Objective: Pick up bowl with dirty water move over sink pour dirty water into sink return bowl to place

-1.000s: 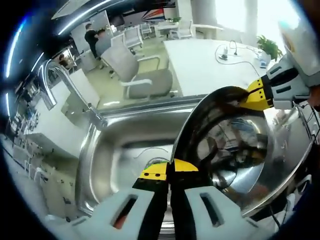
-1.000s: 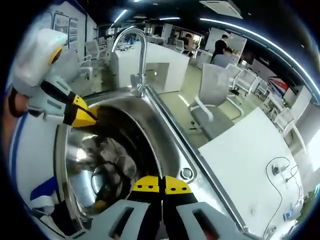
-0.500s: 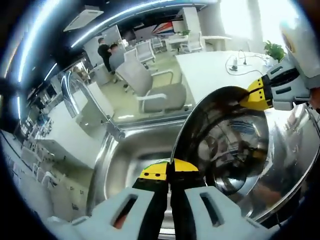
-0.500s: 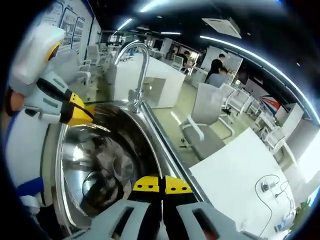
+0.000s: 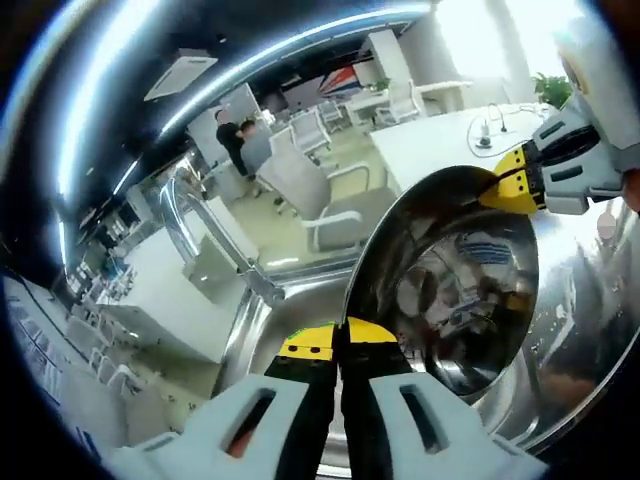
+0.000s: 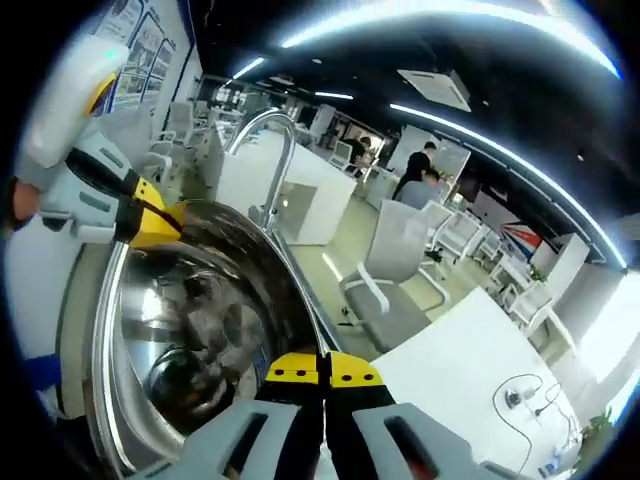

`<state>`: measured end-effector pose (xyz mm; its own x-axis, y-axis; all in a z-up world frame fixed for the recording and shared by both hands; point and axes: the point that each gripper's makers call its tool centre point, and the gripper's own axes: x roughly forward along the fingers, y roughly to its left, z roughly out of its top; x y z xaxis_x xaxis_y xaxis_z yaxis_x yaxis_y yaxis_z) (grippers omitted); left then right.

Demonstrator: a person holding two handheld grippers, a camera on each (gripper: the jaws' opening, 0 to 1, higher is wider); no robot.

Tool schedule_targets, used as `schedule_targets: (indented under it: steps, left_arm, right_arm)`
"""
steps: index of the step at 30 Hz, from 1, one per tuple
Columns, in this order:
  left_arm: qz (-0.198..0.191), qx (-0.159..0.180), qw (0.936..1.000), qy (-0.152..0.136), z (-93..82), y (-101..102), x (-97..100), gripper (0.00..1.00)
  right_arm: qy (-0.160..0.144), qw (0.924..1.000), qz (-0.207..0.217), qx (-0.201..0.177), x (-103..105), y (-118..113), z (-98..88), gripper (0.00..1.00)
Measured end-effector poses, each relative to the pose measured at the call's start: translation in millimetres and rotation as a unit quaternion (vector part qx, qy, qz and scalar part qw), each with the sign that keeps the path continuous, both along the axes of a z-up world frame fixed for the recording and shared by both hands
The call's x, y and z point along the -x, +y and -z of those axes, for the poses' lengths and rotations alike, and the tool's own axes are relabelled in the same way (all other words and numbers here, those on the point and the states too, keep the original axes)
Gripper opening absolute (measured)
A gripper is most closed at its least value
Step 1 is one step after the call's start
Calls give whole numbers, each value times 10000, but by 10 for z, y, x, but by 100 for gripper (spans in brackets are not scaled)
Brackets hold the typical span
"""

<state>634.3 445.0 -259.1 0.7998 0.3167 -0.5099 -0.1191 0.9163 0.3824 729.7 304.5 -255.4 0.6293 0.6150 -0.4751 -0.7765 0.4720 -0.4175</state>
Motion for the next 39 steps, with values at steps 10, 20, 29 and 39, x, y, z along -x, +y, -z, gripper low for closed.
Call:
schedule_targets:
  steps: [10, 20, 29, 39]
  left_arm:
    - [-34, -104, 9995, -308, -69, 15, 15, 0]
    - [-113, -237, 9974, -671, -140, 61, 28, 0]
    - [-164, -278, 9961, -816, -172, 85, 32, 0]
    - [-241, -365, 9923, -1159, -391, 99, 78, 0]
  right_arm:
    - [-544, 9985, -37, -110, 17, 26, -152, 0]
    - [-1211, 9926, -80, -95, 32, 72, -312, 0]
    - [-1563, 9876, -136, -97, 57, 92, -396, 0]
    - [-2023, 9789, -190, -233, 108, 89, -635, 0]
